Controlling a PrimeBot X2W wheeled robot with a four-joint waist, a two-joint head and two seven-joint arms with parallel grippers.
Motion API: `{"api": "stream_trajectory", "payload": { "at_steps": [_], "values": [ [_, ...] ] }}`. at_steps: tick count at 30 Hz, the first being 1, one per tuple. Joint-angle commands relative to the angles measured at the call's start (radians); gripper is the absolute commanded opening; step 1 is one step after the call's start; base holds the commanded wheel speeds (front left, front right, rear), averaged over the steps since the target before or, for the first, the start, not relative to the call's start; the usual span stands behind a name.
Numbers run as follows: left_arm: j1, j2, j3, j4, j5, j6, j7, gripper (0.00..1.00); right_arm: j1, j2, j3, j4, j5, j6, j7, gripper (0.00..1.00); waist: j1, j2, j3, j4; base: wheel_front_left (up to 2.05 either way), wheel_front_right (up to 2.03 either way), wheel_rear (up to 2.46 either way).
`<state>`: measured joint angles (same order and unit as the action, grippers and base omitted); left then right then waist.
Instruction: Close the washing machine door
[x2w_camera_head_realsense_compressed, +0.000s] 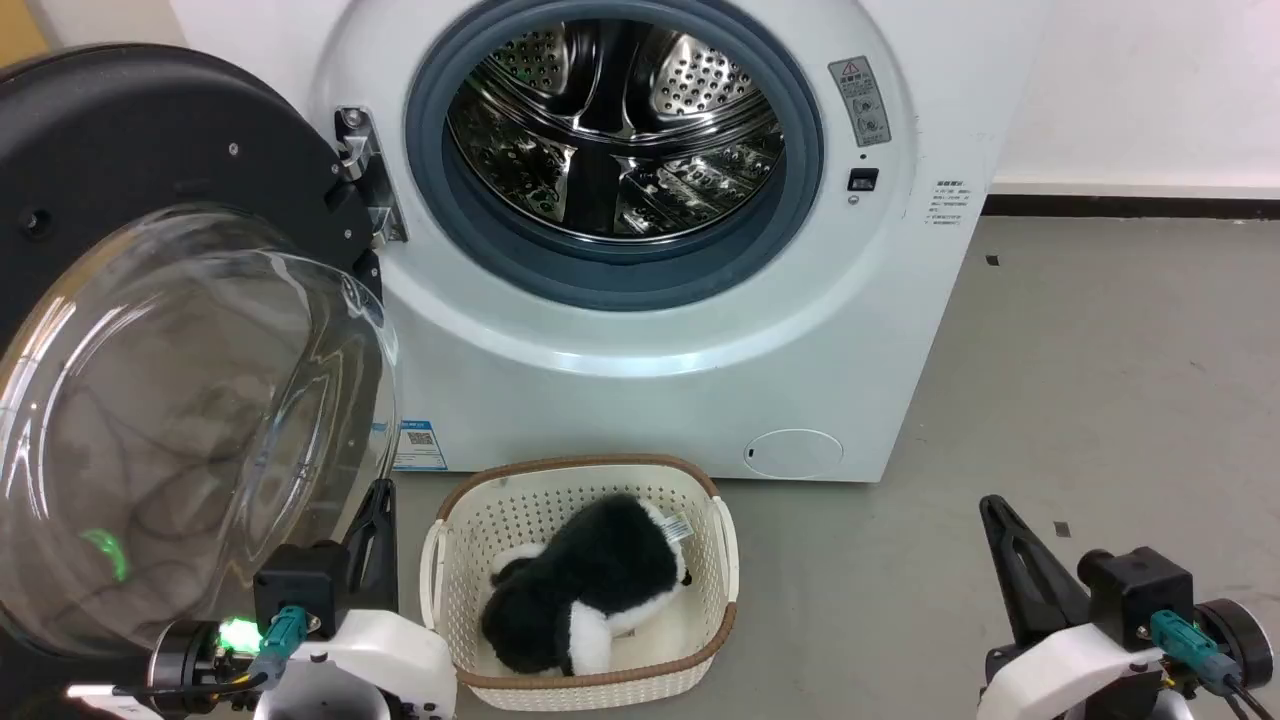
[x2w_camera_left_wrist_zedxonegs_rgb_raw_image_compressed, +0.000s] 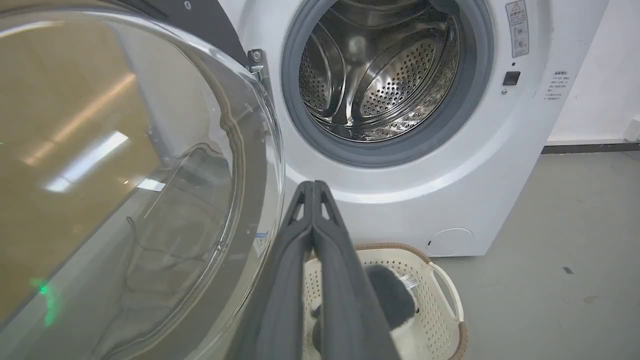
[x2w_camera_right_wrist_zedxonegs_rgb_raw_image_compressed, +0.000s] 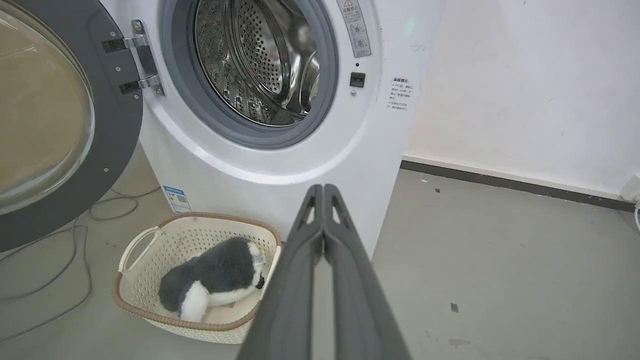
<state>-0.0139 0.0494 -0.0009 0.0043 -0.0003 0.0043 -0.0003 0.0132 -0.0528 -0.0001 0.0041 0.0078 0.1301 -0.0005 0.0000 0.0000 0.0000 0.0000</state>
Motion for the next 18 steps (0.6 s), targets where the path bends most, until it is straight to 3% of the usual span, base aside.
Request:
{"api": "stream_trajectory", "payload": {
  "at_steps": [1,18],
  "values": [
    [0.014,0.001,0.001,-0.004,0.000,-0.004,0.000,0.00,-0.013,0.003,0.000,-0.004,-0.008,0.001,0.000,0.00,0.0000,0.0000,0.000,0.000,0.00,0.00,0.00],
    [0.014,0.001,0.001,-0.004,0.000,-0.004,0.000,0.00,-0.013,0.003,0.000,-0.004,-0.008,0.001,0.000,0.00,0.0000,0.0000,0.000,0.000,0.00,0.00,0.00]
  ]
}}
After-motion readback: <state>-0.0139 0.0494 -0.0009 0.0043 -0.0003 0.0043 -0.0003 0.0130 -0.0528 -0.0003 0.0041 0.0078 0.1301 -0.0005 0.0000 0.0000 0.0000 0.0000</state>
